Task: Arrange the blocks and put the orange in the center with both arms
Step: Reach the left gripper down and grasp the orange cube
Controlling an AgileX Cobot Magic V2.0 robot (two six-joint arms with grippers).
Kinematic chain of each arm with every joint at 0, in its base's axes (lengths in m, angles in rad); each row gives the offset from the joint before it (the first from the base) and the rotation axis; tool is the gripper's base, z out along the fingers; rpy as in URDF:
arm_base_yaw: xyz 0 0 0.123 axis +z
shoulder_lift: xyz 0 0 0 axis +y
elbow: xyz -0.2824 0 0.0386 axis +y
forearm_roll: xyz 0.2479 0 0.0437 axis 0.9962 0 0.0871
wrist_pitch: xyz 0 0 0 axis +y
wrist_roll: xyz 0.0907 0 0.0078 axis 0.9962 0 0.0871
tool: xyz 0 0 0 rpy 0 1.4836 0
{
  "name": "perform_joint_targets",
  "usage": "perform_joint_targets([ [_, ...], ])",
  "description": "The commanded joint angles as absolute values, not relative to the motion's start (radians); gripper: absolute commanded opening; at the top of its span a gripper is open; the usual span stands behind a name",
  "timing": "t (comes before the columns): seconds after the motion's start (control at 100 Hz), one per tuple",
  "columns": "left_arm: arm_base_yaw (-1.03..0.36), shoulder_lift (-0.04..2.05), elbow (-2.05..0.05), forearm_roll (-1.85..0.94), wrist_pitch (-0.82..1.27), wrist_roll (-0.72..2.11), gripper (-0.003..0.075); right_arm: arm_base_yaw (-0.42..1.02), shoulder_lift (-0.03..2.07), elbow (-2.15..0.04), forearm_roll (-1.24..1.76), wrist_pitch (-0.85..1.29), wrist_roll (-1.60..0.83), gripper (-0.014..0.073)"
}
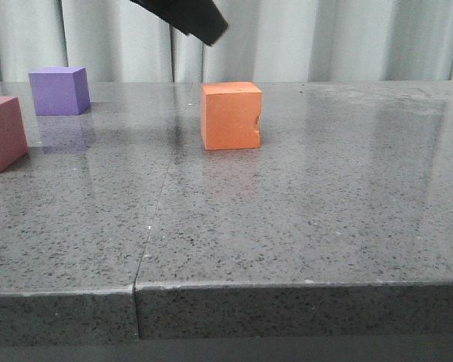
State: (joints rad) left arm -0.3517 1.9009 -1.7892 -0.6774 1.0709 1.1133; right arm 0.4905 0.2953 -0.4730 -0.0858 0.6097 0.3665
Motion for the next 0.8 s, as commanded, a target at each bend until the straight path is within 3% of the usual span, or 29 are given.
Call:
perform_joint_targets([
  [0.0,-0.377,1.872,-1.826,-0.728,1.039,1.116,0.0690,0.488,0.304,-0.498,-0.101,0.534,0.357,-0.0067],
  [0.79,-0.422,1.986,-1.826,-0.697,0.955,1.117,0.0690,0.488,0.304,-0.498,-0.101,0.534,0.357,-0.0067],
])
